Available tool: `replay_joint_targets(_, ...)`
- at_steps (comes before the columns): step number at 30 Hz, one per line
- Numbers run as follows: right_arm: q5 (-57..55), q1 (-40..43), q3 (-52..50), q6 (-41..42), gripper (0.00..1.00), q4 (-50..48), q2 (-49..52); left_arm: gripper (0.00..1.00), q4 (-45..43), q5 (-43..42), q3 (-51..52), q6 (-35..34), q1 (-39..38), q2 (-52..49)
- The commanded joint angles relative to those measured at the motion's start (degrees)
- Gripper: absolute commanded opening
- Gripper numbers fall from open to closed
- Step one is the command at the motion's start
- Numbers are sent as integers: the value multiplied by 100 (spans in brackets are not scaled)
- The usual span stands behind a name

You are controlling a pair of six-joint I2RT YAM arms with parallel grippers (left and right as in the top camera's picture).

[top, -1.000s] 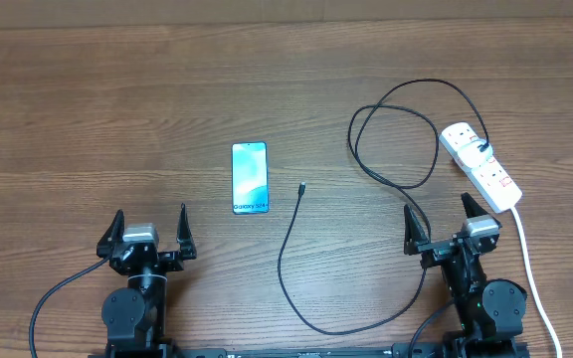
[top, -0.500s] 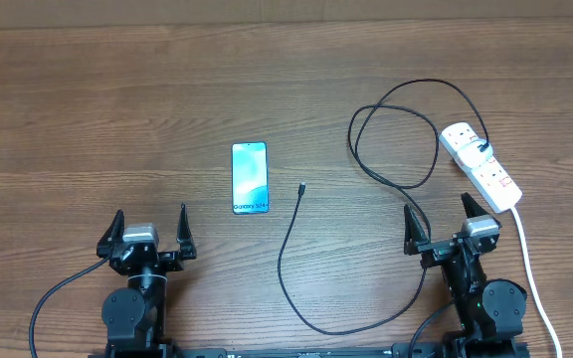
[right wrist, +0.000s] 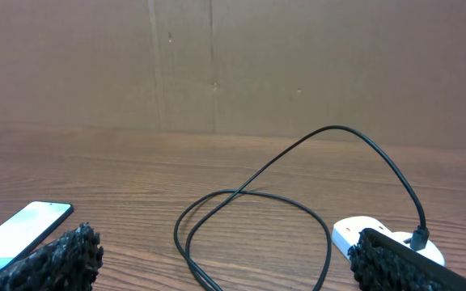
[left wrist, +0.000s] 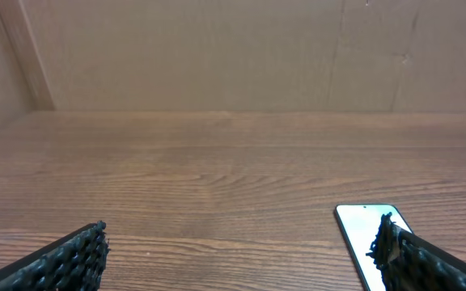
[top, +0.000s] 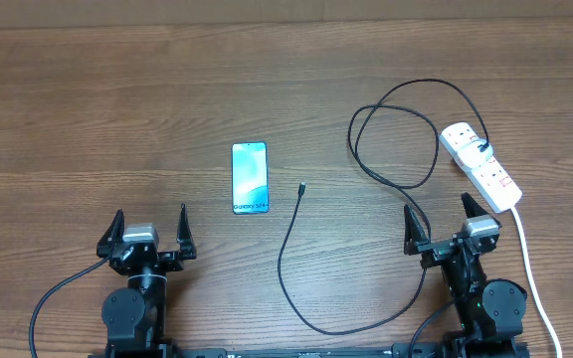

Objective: Plug charger to phone and switch on socket

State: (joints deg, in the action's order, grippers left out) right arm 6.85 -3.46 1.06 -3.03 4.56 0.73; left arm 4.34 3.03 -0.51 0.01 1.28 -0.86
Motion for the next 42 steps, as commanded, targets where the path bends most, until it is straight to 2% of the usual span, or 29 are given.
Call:
replay_joint_targets(1,-33,0,-59,-4,100,-20,-57,100,-11,-9,24,87,57,59)
replay_joint_targets(37,-33,0,-59,-4,100,-20,-57,100,-26,61,24,153,59,59)
replay_joint_targets(42,-33,0,-59,-4,100,-20,-57,100,-15,-245,24,7,55,59)
